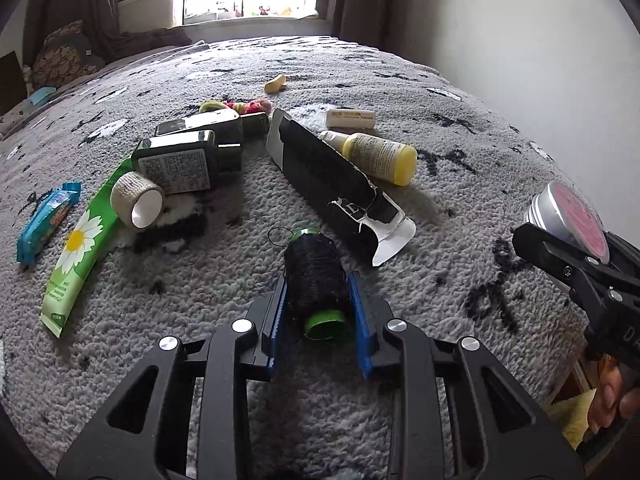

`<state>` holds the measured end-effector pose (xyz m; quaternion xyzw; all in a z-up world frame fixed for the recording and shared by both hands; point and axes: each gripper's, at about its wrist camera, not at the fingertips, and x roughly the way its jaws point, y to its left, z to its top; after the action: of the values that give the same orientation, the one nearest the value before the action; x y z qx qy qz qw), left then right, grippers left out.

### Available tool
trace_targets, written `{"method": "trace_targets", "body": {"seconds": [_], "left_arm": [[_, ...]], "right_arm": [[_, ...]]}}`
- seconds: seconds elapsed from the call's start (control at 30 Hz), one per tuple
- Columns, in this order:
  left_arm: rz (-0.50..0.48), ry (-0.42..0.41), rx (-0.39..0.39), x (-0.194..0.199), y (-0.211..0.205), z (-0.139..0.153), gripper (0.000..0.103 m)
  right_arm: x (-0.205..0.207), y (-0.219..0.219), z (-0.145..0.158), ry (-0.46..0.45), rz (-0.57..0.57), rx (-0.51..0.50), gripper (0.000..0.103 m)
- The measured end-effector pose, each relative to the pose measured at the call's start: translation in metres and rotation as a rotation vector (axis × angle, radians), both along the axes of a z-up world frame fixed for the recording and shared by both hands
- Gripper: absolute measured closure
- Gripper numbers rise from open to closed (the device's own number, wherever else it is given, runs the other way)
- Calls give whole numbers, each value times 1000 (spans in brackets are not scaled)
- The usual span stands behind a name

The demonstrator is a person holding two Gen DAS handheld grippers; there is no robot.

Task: Collect trash
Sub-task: 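Grasp the pink-lidded tin with the right tool while the left tool grasps the black spool, then carry tin and spool down to the bin and open both tools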

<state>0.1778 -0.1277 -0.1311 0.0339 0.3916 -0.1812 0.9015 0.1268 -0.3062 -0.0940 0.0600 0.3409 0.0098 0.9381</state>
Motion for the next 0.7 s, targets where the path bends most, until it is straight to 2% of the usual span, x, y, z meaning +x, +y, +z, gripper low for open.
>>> {"method": "trace_targets", "body": {"seconds": [0.2, 0.47, 0.7], "left_arm": [[10, -40, 20, -34, 18, 15, 77], [73, -109, -6, -100, 61, 51, 77], [97, -164, 10, -161, 89, 64, 77]], "right_arm": [[-23, 20, 15, -38, 57, -10, 32], [-79, 39, 38, -112, 72, -77, 32], [-130, 50, 43, -150, 117, -72, 32]]}}
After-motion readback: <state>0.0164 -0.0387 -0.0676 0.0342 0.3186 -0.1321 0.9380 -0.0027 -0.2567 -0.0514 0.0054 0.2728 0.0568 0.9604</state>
